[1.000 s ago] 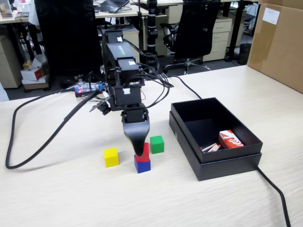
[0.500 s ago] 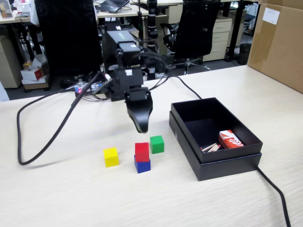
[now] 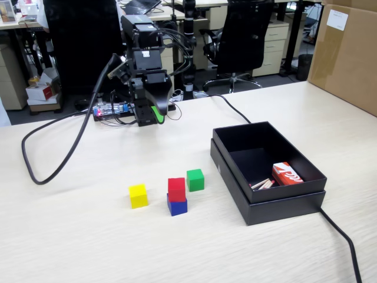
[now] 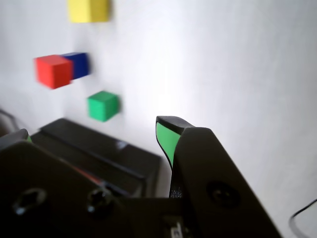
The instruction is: Put the red cube on top of the blue cube
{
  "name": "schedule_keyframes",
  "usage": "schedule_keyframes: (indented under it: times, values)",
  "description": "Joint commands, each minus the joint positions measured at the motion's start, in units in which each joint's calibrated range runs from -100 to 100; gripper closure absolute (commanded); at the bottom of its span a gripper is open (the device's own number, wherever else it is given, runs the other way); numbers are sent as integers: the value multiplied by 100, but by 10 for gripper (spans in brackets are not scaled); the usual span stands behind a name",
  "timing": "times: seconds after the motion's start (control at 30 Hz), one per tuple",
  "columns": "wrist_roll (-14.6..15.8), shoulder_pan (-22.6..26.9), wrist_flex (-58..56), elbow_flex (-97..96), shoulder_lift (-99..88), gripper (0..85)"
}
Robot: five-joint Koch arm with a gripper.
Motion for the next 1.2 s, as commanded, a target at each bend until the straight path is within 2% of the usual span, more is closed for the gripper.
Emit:
schedule_keyframes:
  times: [0.0, 0.17, 0.4, 0.93, 1.17]
  values:
    - [-78, 63, 651, -696, -1181, 370]
    - [-147, 88, 1221, -1866, -1984, 370]
    - [-147, 49, 1766, -2936, -2076, 358]
    - [-410, 34, 4548, -5701, -2064, 364]
    - [-425, 29, 4720, -6064, -2030, 360]
